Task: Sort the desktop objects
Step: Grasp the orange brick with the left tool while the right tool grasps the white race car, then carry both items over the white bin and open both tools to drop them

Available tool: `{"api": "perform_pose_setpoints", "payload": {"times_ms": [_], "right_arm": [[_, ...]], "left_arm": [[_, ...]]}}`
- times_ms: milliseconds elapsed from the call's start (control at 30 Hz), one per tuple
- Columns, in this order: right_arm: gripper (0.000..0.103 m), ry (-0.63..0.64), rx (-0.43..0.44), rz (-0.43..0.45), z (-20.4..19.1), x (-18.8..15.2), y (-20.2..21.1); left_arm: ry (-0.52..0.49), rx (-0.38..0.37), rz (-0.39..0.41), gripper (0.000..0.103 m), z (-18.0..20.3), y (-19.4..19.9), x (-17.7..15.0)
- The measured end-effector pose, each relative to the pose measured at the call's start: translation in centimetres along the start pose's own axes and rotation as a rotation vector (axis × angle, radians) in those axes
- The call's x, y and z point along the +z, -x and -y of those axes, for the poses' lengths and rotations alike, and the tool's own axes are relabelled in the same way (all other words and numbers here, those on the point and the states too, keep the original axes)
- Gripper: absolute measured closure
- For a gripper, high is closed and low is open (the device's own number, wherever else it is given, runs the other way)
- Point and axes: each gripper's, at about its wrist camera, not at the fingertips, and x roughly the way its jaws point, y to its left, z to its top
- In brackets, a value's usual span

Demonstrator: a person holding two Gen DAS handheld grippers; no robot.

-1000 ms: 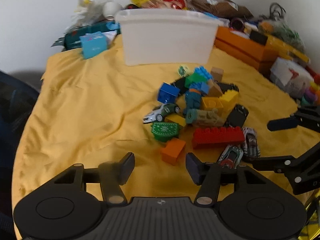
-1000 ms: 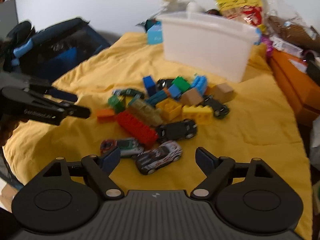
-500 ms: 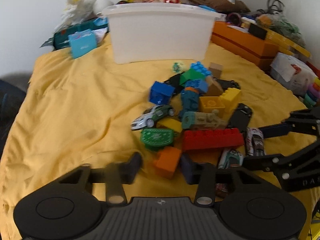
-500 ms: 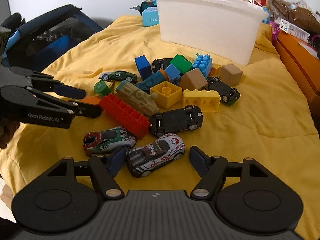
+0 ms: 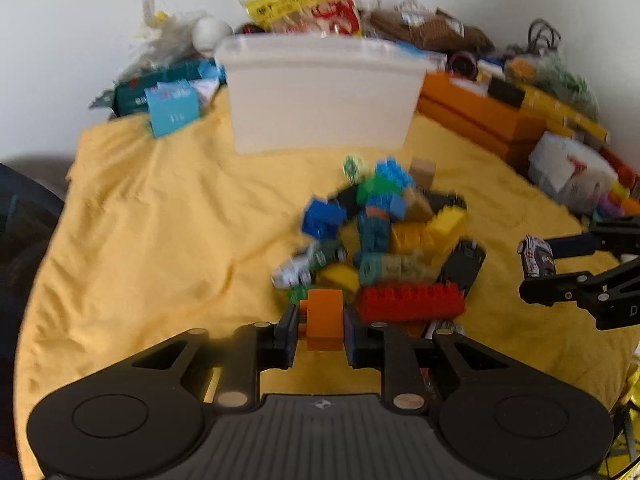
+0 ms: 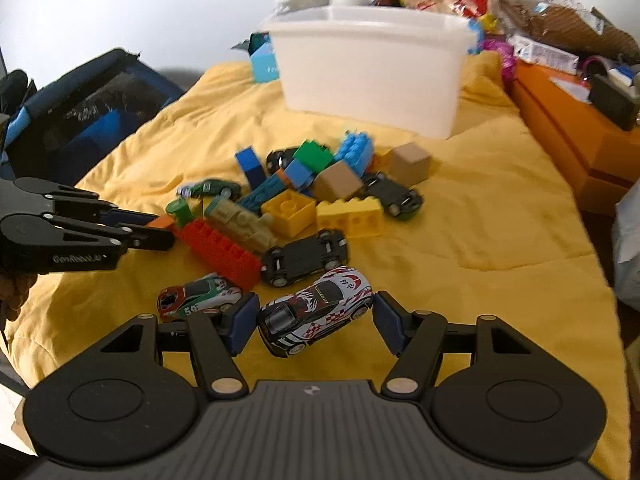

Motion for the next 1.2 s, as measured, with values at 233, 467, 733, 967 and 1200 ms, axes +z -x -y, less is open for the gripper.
{"api": "perform_pose_setpoints", "payload": {"times_ms": [233,467,733,967,1200], "right_arm": [[0.037,-0.028,-0.011,0.091,0.7,2.5,2.7],[0.037,-0.037,-0.023,0.212,2.0,8.6,3.8],[0.037,-0.059,-0.021,0.293,5.7,17.2,2.8],[0.037,-0.109,-0.019,0.246,9.0,23.1,-0.3],[0.037,-0.126,-0.019,0.088,11.0,26.7,-4.9]], "left_arm": [[0.070,0.007,0.105,0.077,-0.9,3.2,5.0],[0.059,0.016,0.189,0.077,-1.0,2.8,12.9],[0.065,0.030,0.178,0.077,-2.1,-0.6,21.7],[0.139,0.016,0.076,0.077,-3.7,-5.0,26.2],[0.177,0.029,-0.031,0.077,-4.6,-9.2,28.0]]}}
